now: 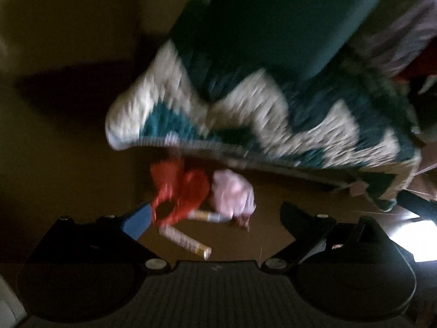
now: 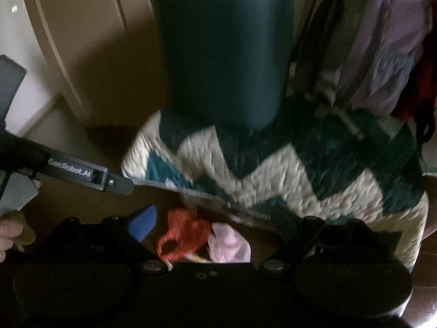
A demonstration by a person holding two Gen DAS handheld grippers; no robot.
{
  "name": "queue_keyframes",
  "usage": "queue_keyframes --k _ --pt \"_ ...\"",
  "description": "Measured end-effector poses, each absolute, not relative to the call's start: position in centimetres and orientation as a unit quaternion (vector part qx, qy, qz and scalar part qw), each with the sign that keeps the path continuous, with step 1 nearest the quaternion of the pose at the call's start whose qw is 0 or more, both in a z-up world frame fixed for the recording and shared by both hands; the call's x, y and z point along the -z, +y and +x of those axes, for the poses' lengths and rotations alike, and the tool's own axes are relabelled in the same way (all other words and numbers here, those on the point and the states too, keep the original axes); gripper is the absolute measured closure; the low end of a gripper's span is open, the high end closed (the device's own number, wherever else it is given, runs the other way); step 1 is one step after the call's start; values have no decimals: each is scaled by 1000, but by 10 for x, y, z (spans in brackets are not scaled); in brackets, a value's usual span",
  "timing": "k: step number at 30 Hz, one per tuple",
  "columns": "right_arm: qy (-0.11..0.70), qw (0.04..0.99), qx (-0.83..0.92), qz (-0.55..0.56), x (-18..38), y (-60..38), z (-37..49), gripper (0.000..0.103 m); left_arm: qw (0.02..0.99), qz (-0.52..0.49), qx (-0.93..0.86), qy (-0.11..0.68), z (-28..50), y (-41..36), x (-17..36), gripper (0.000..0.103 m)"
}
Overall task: Collect trash
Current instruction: 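Grasp the white-and-yellow snack stick with the left tool while the right tool grasps the brown wrapper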
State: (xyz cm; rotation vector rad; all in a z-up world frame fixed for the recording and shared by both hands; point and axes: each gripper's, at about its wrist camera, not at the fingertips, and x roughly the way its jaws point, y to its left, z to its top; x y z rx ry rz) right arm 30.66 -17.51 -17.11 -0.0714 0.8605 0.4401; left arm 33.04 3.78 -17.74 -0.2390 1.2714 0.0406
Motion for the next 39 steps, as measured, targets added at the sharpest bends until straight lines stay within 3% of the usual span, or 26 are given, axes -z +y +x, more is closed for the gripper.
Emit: queue_keyframes --k 18,28,39 --pt "594 788 -159 28 387 -176 382 14 624 -197 -163 739 351 51 425 2" --pt "649 746 -144 49 481 -171 414 17 553 -243 -200 771 352 55 527 2" --pt "684 714 -128 79 555 -157 438 27 530 -266 -212 777 344 62 590 3"
